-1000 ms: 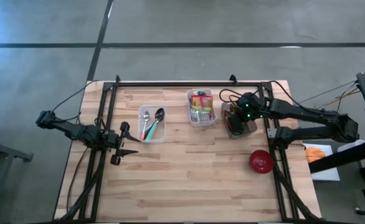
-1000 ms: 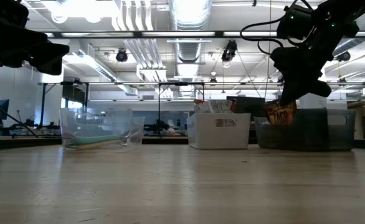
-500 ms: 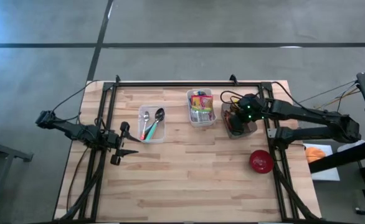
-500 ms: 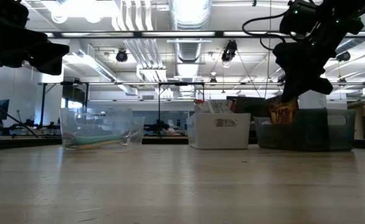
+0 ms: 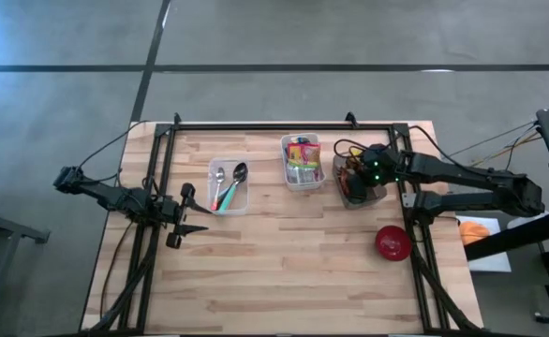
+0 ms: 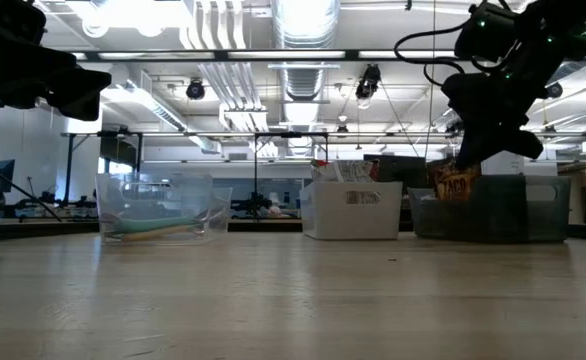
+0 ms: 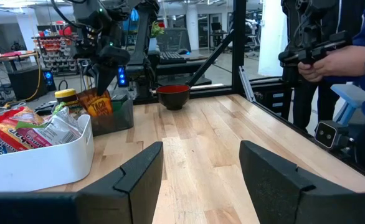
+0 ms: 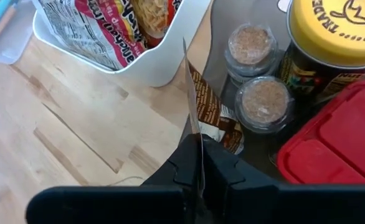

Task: Pick & Place Food Item
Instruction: Adjust the brown seasoning pack in the black bin, then return to Home Position

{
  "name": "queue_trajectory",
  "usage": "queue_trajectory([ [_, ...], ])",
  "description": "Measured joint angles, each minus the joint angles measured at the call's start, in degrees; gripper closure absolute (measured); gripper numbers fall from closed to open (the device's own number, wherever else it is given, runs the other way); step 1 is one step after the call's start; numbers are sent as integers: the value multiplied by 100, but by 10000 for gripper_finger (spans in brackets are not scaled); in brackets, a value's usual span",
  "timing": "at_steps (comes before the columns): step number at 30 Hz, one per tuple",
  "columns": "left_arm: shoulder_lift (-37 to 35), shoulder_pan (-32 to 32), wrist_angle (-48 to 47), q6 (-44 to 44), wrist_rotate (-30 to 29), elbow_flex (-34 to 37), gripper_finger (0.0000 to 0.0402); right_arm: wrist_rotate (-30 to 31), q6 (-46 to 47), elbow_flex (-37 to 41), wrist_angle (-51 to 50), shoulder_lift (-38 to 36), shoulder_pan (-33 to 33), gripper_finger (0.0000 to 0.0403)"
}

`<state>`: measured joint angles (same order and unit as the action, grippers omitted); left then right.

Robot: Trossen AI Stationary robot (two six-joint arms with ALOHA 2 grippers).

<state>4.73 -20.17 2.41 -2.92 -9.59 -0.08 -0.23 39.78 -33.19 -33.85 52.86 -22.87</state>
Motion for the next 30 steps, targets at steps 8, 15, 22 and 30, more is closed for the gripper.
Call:
queue_trajectory([
  [8, 0, -1, 0, 0, 1, 0, 188, -105, 71, 2, 19, -39, 0, 297],
  [15, 0, -1, -2, 0, -1, 0, 188, -173, 233, 2, -4, -39, 4, 187],
  [22, 0, 1, -1, 0, -1, 0, 188, -185, 311, -3, -11, -35, 137, 150],
  [30, 0, 0, -2, 0, 0, 0, 188, 35, 610, -12, 143, -35, 357, 149],
])
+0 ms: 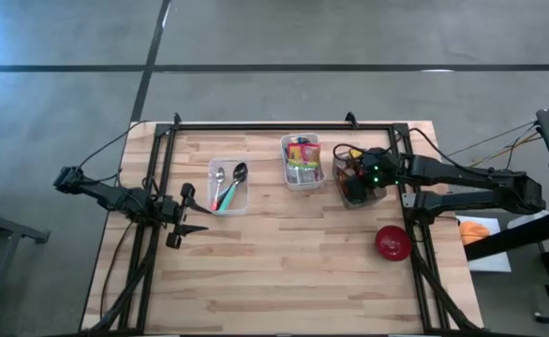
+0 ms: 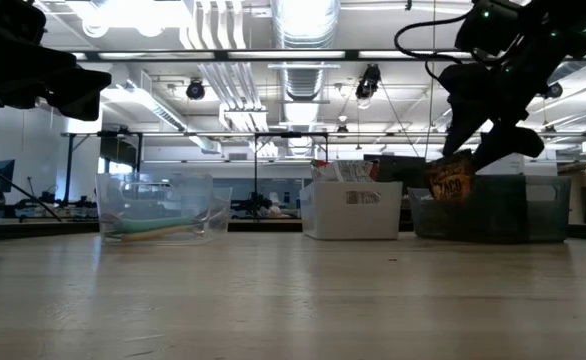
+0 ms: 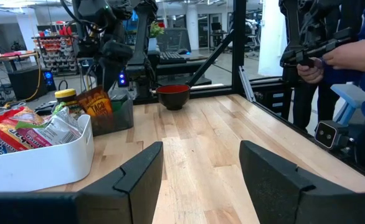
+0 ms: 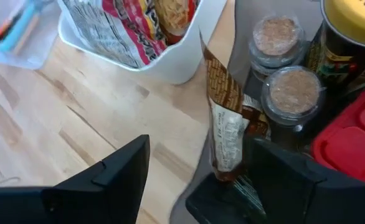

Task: Pick & Place Food Item
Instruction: Return to Home Position

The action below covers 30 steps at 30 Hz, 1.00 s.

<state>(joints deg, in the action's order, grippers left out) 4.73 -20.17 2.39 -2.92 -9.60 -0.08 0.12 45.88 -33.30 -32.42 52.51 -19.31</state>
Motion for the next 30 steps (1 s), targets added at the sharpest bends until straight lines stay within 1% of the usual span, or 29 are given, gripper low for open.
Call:
queue_trajectory([
  [7, 0, 0, 2, 0, -1, 0, 188, 20, -261, -100, -32, -171, 6, 149],
  [11, 0, 1, 2, 0, 1, 0, 188, 467, -283, -503, -556, -349, 6, 149],
  [13, 0, 1, 0, 0, -1, 0, 187, 554, -252, -722, -822, -414, 4, 149],
  [17, 0, 0, 1, -1, 0, 0, 187, 545, -211, -1057, -1323, -596, 6, 149],
  [19, 0, 1, 2, 0, 0, 0, 187, 548, -213, -1149, -1337, -670, 5, 149],
  [21, 0, 0, 0, 0, 0, 0, 187, 549, -236, -1170, -1346, -732, 4, 149],
  [25, 0, 0, 1, 0, -1, 0, 187, 414, 242, -1243, -1550, -880, 6, 149],
  [29, 0, 0, 1, 0, 0, 0, 187, 378, 328, -1242, -1728, -1140, 5, 149],
  [30, 0, 0, 2, 0, 1, 0, 187, 284, 254, -1241, -1776, -1249, 5, 149],
])
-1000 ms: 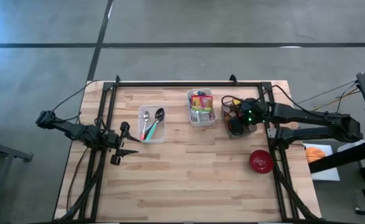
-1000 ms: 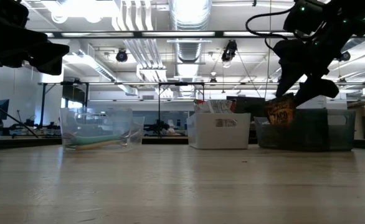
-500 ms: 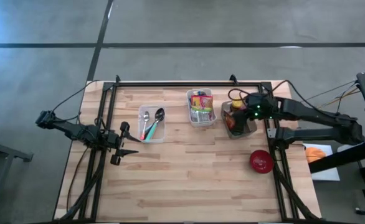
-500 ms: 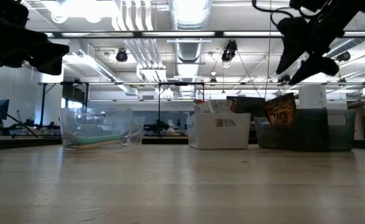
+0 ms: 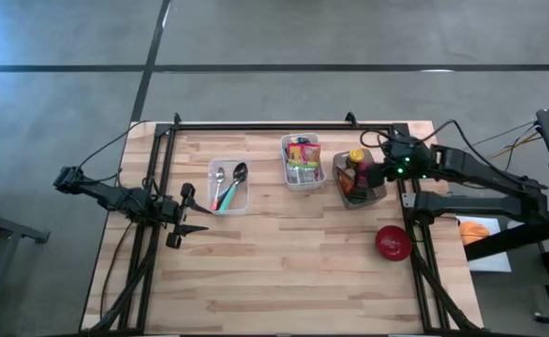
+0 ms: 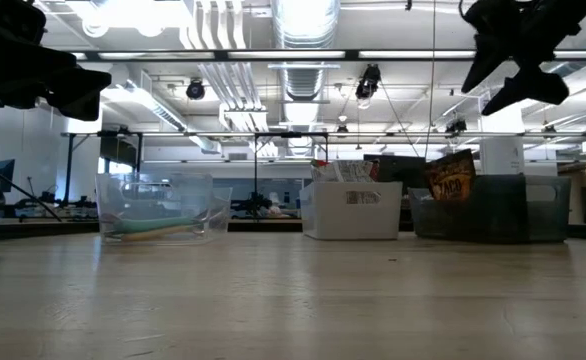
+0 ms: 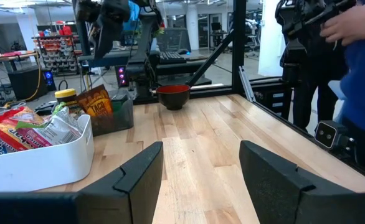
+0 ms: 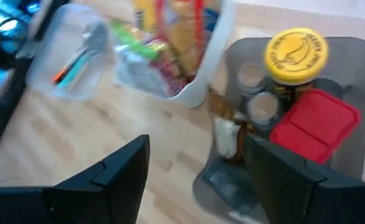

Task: Pick & Place Food Item
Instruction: Return to Home Position

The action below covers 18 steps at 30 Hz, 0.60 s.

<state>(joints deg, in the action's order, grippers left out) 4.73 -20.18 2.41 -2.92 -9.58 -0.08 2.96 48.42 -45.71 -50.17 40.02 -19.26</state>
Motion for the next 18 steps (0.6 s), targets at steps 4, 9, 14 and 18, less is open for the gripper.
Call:
queue_trajectory([
  [4, 0, 0, -2, 0, 0, 0, 187, -278, -1228, 69, 549, -594, 51, 149],
  [9, 0, 0, -1, 0, -2, 0, 187, -1072, -2650, 370, 1346, -1240, 144, 149],
  [14, 0, 0, -2, 0, -1, 0, 187, -1565, -3387, 1053, 1937, -1864, 143, 149],
  [18, 0, -1, -1, -1, -2, 0, 187, -1608, -3294, 1721, 2481, -2473, 148, 149],
])
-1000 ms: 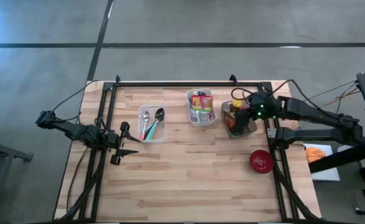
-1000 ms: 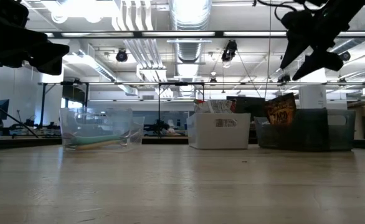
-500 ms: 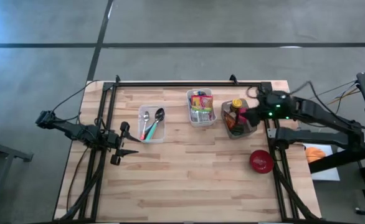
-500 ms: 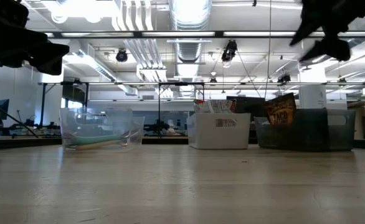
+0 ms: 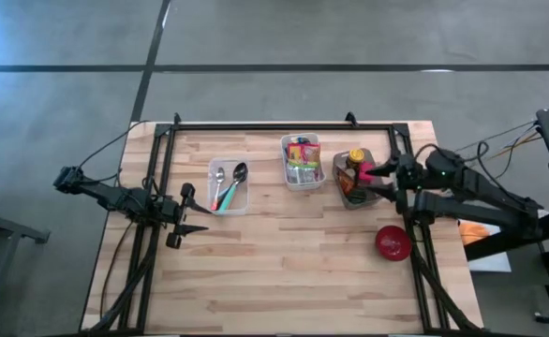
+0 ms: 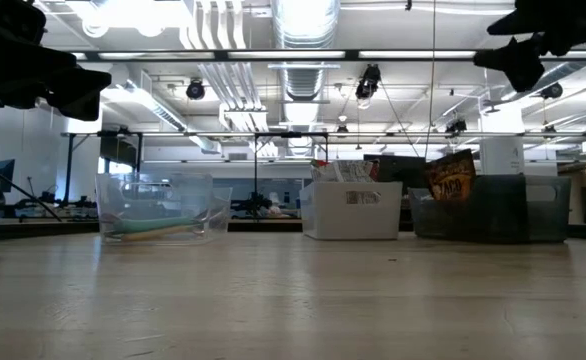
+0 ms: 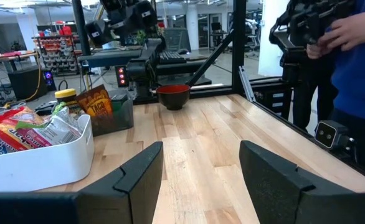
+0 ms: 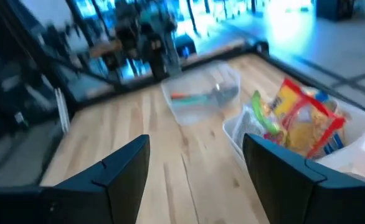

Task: Pick & Place Food Item
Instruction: Return to Home Position

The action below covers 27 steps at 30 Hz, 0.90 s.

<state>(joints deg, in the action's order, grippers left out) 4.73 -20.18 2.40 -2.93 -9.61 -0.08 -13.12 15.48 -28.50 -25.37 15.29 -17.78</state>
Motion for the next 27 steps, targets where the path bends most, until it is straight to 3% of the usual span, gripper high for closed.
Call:
queue_trajectory([
  [12, 0, 2, -1, 1, 0, 0, 187, 331, 1136, 1441, 1297, -1287, 74, 149],
  [16, 0, 2, 0, 1, 1, 0, 187, 507, 1118, 1654, 1342, -1421, 359, 149],
  [20, 0, 1, 1, 0, 1, 0, 187, 1106, 988, 1872, 1363, -1406, 778, 149],
  [27, 0, 1, -1, 1, 1, 0, 187, 1870, 180, 2445, 2136, -1377, 1481, 149],
])
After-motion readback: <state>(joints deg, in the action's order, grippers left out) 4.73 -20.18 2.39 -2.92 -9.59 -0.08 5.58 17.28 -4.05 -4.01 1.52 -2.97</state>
